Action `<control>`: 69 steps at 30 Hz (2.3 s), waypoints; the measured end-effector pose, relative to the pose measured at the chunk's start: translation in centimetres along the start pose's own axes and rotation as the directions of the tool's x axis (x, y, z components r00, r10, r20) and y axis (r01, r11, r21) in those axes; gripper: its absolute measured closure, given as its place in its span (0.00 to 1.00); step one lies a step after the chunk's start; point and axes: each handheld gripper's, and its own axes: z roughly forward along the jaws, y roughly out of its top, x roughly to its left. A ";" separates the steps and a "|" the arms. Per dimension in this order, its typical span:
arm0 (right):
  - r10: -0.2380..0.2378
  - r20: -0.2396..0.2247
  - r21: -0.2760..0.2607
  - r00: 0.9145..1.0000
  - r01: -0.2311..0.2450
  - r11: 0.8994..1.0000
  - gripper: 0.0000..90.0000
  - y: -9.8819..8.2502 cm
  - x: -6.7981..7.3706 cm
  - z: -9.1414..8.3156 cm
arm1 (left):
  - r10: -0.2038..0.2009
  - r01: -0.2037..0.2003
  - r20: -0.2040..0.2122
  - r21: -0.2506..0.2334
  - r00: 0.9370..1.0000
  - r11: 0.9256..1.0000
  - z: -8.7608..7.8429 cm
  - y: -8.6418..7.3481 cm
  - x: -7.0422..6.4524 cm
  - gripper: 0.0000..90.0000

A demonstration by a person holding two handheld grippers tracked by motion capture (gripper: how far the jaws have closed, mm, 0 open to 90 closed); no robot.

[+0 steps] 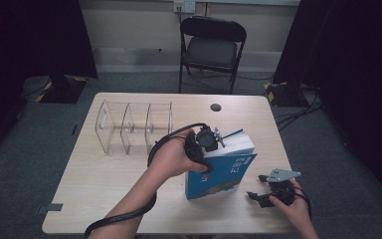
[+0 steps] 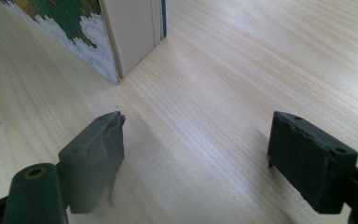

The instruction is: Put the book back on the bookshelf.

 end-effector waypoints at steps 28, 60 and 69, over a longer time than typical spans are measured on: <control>0.000 0.000 0.000 1.000 0.000 1.000 0.20 0.0 0.0 0.0 | -0.039 0.039 0.001 0.024 0.999 0.999 -0.2 -0.1 -0.8 0.68; 0.000 -0.001 0.000 1.000 0.000 1.000 0.20 0.0 0.0 0.0 | -0.262 0.265 -0.050 0.044 0.964 0.963 -5.1 -4.9 2.1 0.69; 0.000 -0.001 0.000 1.000 0.000 1.000 0.20 0.0 0.0 0.0 | -0.288 0.292 -0.071 0.059 0.955 0.955 -6.3 -6.2 2.7 0.69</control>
